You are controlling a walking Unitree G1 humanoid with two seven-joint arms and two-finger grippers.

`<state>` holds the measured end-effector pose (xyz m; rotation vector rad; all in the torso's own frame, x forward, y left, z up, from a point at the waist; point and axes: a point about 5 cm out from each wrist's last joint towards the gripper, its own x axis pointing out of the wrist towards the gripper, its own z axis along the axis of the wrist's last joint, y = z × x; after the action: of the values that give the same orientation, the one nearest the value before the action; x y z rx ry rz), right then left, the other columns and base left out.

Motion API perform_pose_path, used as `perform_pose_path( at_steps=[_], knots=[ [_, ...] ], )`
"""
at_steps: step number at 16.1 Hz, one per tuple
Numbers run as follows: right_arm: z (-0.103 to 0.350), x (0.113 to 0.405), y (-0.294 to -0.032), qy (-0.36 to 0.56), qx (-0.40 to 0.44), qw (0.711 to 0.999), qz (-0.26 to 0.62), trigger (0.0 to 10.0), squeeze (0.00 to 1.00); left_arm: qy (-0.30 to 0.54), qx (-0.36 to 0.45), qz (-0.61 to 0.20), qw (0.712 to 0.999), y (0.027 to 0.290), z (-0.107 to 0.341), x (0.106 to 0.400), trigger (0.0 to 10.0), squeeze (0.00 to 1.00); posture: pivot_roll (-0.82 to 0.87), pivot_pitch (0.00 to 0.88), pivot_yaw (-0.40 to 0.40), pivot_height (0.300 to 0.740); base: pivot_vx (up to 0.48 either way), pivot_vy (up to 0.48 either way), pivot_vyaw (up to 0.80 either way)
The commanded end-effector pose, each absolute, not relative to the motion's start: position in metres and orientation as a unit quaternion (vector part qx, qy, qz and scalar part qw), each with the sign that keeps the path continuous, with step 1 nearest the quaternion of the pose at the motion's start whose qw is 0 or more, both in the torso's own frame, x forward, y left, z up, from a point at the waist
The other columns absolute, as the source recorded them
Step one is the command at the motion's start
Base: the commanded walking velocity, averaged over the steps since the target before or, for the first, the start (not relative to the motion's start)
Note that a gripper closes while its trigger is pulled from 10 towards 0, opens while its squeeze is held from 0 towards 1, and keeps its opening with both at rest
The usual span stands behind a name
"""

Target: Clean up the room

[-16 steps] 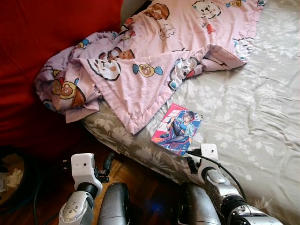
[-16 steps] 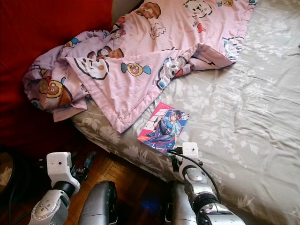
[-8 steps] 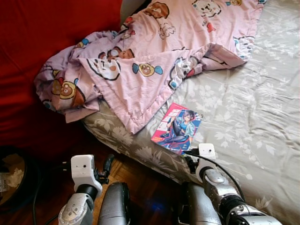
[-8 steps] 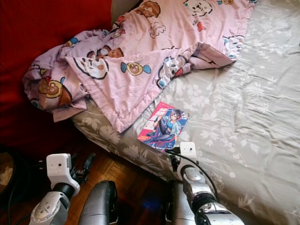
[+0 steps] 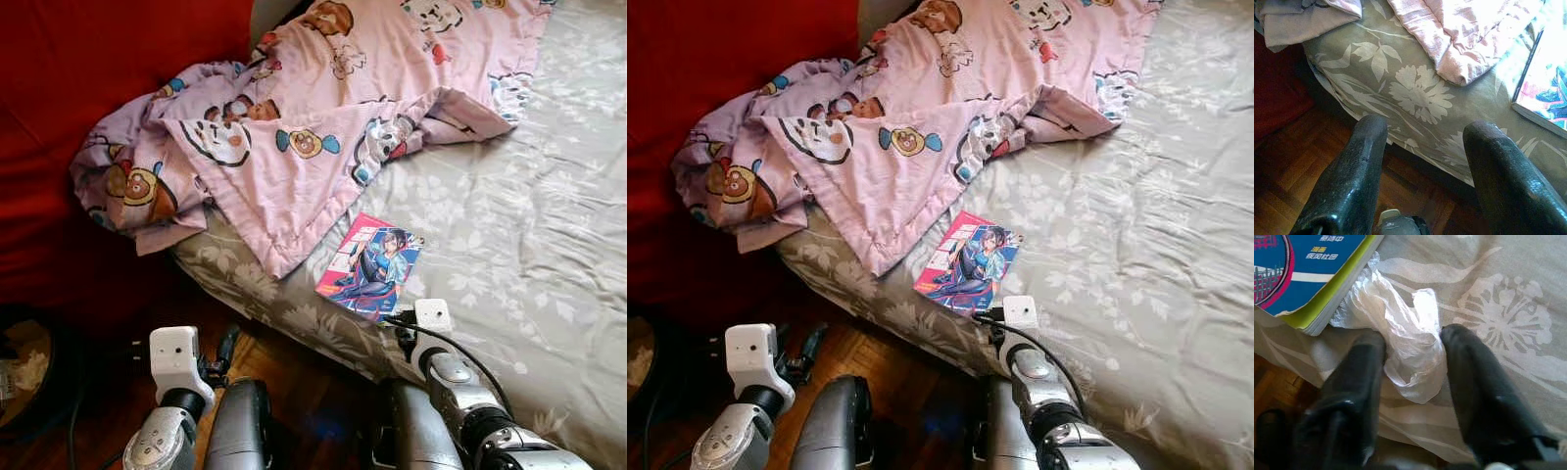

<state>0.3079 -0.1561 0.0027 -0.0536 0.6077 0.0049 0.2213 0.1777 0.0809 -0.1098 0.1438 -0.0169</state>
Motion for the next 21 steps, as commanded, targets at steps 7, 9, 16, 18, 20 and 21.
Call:
perform_pose_path(
  at_steps=[7, 9, 16, 18, 20, 21],
  knots=[
    [-0.007, 0.299, -0.151, 0.315, -0.042, 0.948, 0.019, 0.0, 0.0, 0.086, -0.045, 0.0, 0.995, 0.18, 0.077, 0.218, 10.0, 0.0, 0.12, 0.3, 0.005, 0.626, 0.0, 0.0, 0.0],
    [-0.007, 0.299, -0.151, 0.315, -0.043, 0.948, 0.02, 0.0, 0.0, 0.085, -0.045, 0.0, 0.995, 0.18, 0.077, 0.219, 10.0, 0.0, 0.12, 0.297, 0.005, 0.626, 0.0, 0.0, 0.0],
    [-0.005, 0.3, -0.157, 0.299, -0.043, 0.953, 0.009, 0.0, 0.0, 0.086, -0.046, 0.001, 0.995, 0.179, 0.074, 0.225, 10.0, 0.0, 0.11, 0.263, 0.001, 0.626, 0.0, 0.0, 0.0],
    [0.005, 0.305, -0.165, 0.247, -0.013, 0.969, -0.009, 0.0, 0.0, 0.078, -0.045, 0.001, 0.996, 0.182, 0.076, 0.232, 10.0, 0.0, 0.11, 0.236, 0.001, 0.626, 0.0, 0.0, 0.0],
    [0.009, 0.305, -0.172, 0.221, 0.003, 0.975, -0.023, 0.0, 0.0, 0.08, -0.042, 0.001, 0.996, 0.185, 0.072, 0.236, 10.0, 0.0, 0.09, 0.21, 0.001, 0.626, 0.0, 0.0, 0.0],
    [0.011, 0.304, -0.18, 0.202, -0.001, 0.979, -0.035, 0.0, 0.0, 0.081, -0.04, -0.004, 0.996, 0.185, 0.07, 0.239, 10.0, 0.0, 0.08, 0.191, 0.002, 0.626, 0.0, 0.0, 0.0]
  ],
)
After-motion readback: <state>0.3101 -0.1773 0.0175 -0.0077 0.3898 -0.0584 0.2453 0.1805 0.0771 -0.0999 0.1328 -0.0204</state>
